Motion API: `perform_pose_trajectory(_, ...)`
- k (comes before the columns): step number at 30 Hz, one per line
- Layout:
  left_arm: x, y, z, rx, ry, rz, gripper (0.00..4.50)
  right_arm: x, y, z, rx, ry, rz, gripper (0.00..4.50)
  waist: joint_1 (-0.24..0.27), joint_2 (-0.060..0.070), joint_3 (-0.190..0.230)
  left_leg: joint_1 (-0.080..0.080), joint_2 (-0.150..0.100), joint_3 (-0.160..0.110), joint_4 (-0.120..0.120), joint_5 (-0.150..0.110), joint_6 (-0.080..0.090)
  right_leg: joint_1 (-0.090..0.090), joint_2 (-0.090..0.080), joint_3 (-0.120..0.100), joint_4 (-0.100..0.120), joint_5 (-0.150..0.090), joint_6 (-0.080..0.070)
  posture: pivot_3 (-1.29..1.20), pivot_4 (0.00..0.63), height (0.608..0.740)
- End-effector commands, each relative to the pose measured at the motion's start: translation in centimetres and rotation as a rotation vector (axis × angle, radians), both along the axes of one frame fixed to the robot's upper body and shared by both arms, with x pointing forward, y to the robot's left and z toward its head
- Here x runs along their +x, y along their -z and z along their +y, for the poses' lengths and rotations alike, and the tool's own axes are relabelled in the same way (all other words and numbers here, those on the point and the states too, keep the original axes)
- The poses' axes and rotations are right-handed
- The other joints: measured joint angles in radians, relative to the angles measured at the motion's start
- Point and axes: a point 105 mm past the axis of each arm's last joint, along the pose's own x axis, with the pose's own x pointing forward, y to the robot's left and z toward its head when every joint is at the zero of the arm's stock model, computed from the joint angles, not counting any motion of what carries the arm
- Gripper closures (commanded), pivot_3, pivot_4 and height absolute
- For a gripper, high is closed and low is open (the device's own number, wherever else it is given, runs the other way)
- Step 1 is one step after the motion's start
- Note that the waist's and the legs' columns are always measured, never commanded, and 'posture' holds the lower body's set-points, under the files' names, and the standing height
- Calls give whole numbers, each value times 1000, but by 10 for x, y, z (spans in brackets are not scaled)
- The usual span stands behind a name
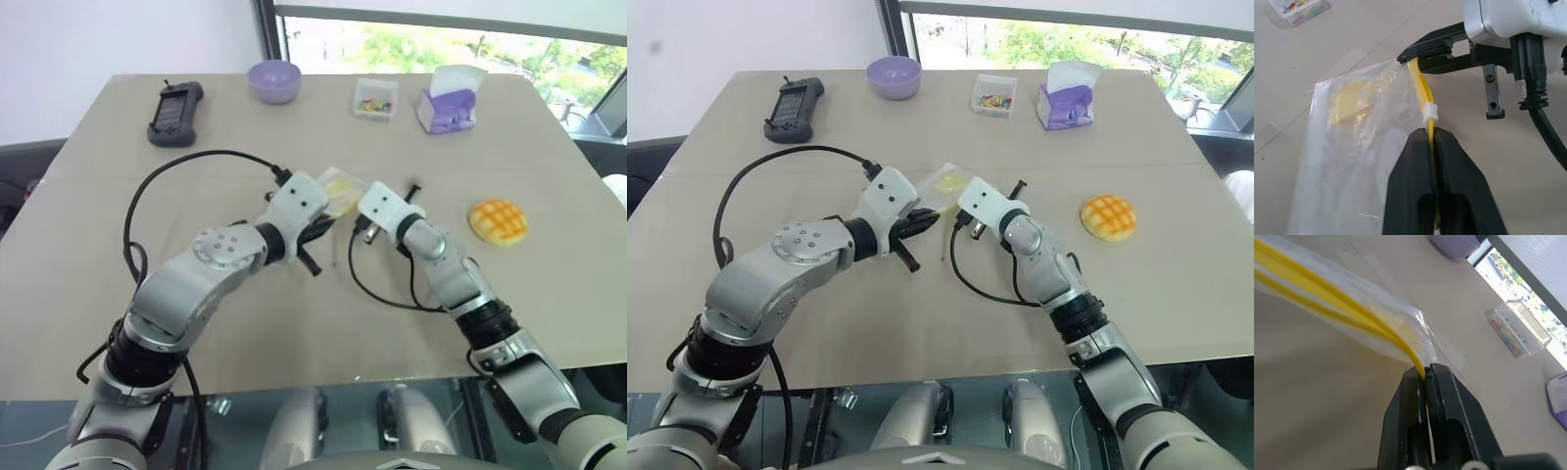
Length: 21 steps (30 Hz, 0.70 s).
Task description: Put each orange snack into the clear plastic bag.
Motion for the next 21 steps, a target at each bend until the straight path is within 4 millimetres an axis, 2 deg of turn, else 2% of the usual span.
perform_pose_trajectory(1,-2,-11,-2,10,19,-58,4430,-2,-16,2,21,-9,-58,4500,0,0,0,0,0,0,0,0,0,0,0,0,0,0,0,0,150,740)
perform_pose_trajectory(5,4,-6,12,89,7,-92,4430,-3,-18,-3,8,-4,-72,4500,0,0,0,0,0,0,0,0,0,0,2,1,0,0,0,0,150,740)
perform_pose_trajectory(11,16,-6,31,146,85,-358,4430,-7,-10,-13,-28,-19,-46,4500,1,0,0,-1,0,2,0,0,0,-2,1,2,1,0,0,0,150,740)
perform_pose_trajectory(14,17,-2,36,130,146,-431,4500,-9,-9,-13,-24,-30,-34,3704,2,0,0,-1,0,3,0,0,0,-3,-1,2,1,0,0,0,150,740)
perform_pose_trajectory(18,20,0,41,110,198,-453,4500,-11,-11,-10,-22,-47,-68,1900,2,0,0,-2,0,3,0,0,1,-3,-1,2,1,0,0,0,150,740)
perform_pose_trajectory(21,19,-4,40,59,216,-454,4500,-12,-11,-7,-42,-67,-96,1900,1,0,0,-2,0,3,0,0,1,-4,-1,2,1,0,0,0,150,740)
